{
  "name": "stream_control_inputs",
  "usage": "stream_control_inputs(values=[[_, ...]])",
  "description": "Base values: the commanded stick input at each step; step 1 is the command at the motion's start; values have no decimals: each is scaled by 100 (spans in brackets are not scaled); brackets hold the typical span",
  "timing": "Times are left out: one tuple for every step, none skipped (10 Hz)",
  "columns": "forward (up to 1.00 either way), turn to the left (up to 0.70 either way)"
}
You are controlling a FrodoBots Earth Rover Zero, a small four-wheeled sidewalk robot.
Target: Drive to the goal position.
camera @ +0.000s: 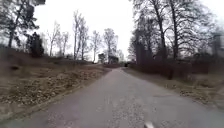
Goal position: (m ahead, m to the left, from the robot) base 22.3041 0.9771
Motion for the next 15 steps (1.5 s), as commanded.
stream_control_inputs(values=[[70,0],[70,0],[70,0],[70,0],[70,0],[70,-4],[70,-19],[70,-30],[70,-22],[70,-1],[70,-3],[70,-35],[70,-35],[70,-35],[70,-35]])
